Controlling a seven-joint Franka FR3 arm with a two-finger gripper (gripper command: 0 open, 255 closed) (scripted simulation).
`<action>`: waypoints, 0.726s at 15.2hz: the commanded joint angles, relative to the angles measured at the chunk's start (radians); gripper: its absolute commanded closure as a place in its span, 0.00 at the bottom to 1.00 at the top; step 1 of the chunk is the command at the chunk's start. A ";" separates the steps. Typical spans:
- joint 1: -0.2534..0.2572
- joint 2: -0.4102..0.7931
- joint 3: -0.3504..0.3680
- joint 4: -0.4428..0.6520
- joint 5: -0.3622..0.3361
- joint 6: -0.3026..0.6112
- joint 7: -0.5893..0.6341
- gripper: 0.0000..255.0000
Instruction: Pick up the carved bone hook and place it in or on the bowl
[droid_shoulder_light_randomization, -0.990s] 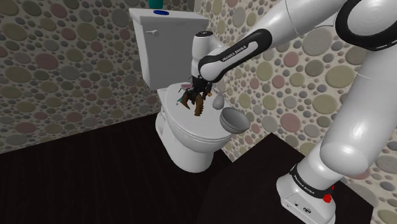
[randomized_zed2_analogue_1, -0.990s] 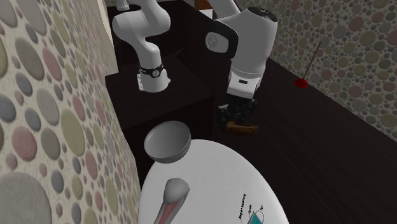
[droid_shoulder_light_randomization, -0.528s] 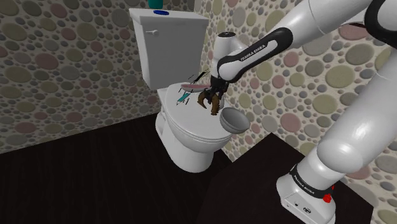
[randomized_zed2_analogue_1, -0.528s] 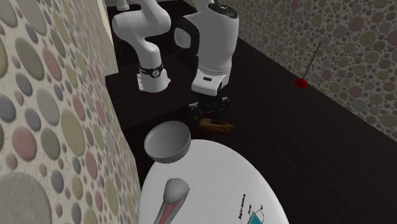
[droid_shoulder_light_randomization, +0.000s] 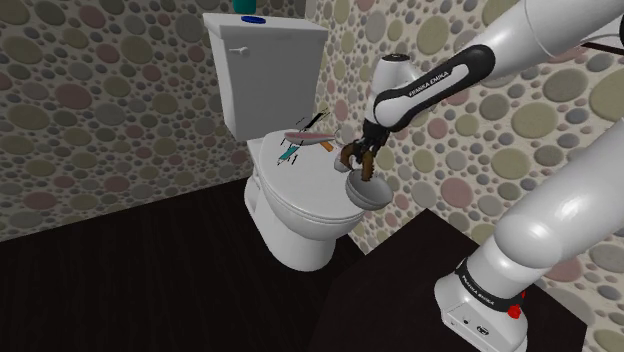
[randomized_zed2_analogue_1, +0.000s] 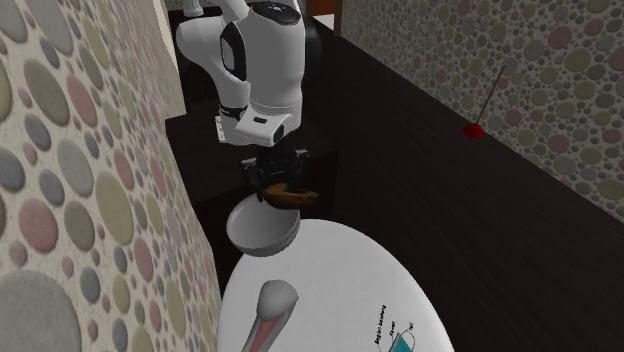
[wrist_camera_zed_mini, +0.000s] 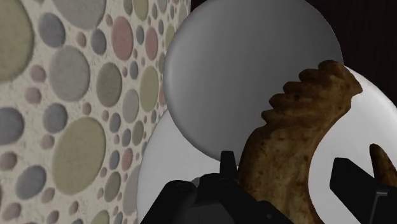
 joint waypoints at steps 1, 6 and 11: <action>-0.024 -0.040 -0.031 -0.044 0.002 0.011 -0.057 1.00; -0.044 -0.014 -0.052 -0.080 -0.017 0.078 -0.075 1.00; -0.051 0.052 -0.052 -0.092 -0.046 0.153 -0.048 1.00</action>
